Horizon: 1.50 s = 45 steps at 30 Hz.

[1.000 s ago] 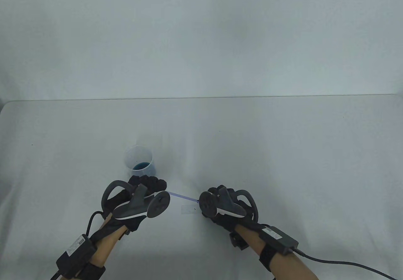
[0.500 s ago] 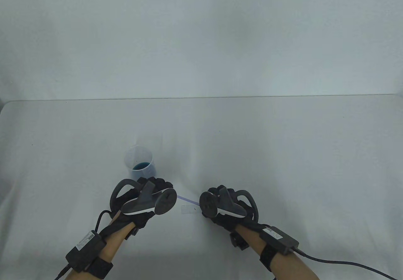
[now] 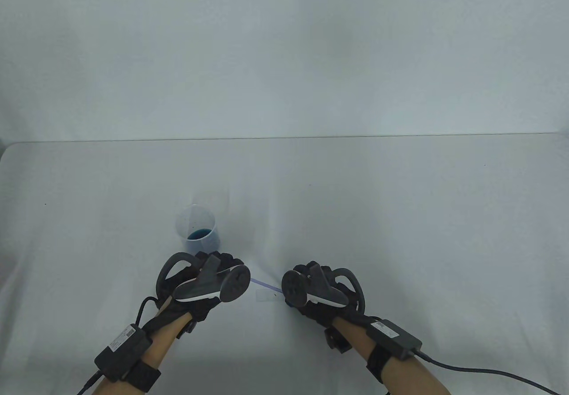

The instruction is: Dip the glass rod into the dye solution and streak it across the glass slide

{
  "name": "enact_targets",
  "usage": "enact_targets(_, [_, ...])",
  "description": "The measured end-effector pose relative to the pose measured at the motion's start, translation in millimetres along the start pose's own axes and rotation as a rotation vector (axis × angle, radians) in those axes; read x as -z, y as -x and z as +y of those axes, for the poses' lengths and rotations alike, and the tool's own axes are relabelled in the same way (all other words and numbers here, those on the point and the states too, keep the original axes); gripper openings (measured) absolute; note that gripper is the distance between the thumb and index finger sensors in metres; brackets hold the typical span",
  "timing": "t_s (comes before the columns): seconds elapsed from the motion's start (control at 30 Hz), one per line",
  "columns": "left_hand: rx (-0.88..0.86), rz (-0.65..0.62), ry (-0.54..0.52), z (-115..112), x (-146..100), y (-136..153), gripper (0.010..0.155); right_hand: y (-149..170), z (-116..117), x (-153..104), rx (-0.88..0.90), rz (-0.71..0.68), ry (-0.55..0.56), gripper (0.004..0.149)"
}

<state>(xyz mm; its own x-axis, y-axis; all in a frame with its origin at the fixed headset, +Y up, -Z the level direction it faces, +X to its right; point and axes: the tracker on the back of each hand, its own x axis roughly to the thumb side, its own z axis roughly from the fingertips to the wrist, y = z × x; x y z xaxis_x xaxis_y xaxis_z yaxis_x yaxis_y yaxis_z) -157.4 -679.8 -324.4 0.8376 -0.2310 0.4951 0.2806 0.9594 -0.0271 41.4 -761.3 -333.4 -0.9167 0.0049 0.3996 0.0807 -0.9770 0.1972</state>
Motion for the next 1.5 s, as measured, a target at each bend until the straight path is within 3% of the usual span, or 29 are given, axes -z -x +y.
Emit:
enact_targets(1.3, [0.075,0.046,0.074,9,-18,23,0.045,0,0,0,-0.002,-0.003,0.000,0.052])
enact_targets(1.5, [0.104,0.060,0.002,42,-26,32,0.045,0,0,0,-0.001,-0.003,0.001,0.051])
